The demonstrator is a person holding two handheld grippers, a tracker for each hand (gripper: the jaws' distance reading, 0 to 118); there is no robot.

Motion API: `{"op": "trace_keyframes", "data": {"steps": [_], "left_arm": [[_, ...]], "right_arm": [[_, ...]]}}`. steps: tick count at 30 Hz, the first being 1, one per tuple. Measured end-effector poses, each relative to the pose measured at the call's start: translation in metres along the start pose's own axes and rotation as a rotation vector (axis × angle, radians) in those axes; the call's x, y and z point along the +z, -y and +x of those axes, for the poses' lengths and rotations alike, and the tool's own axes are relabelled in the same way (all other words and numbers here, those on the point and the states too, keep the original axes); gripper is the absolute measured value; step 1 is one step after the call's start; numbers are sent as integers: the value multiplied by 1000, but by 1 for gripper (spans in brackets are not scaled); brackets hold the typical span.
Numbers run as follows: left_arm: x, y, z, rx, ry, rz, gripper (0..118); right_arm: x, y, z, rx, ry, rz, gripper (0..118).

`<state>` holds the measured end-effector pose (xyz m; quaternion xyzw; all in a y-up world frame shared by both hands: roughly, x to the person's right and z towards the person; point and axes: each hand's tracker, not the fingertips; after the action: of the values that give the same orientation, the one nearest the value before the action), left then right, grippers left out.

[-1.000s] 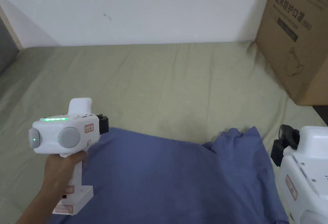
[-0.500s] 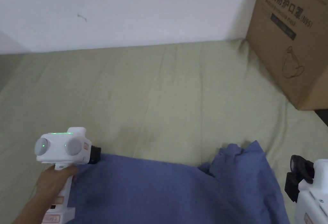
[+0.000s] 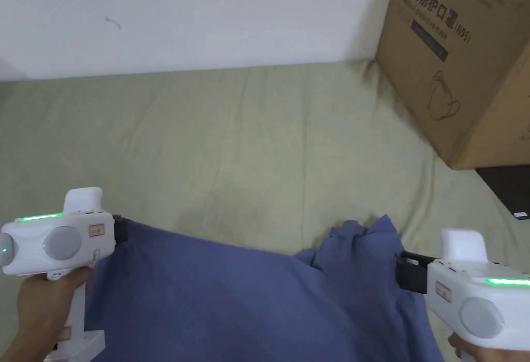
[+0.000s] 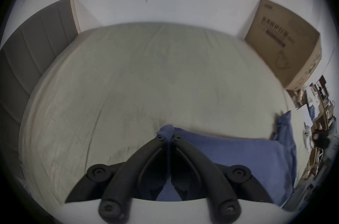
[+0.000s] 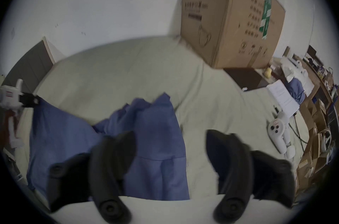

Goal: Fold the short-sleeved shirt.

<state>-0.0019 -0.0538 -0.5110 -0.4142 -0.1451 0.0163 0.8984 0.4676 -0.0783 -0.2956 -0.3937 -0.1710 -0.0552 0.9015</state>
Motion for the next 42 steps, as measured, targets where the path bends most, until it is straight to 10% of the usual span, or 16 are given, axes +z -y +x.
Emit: {"op": "trace_keyframes", "data": {"steps": [7,11,14,31,42], "left_arm": [[54,6,1,-1,22,37,1],[62,7,0,26,21,48,1],[65,8,0,30,17,47,1],[182,-19,-20,73,5,293,1],[293,-128,-34,2,-97,556,1]], "right_arm": [[-75,8,7,-35,-17,-214,100],[-95,21,7,-55,-12,-293,31],[-77,22,4,-10,-23,-228,3],[135,-80,-17,147,-56,376,3],[236,-219,-48,86,-123,752,3]]}}
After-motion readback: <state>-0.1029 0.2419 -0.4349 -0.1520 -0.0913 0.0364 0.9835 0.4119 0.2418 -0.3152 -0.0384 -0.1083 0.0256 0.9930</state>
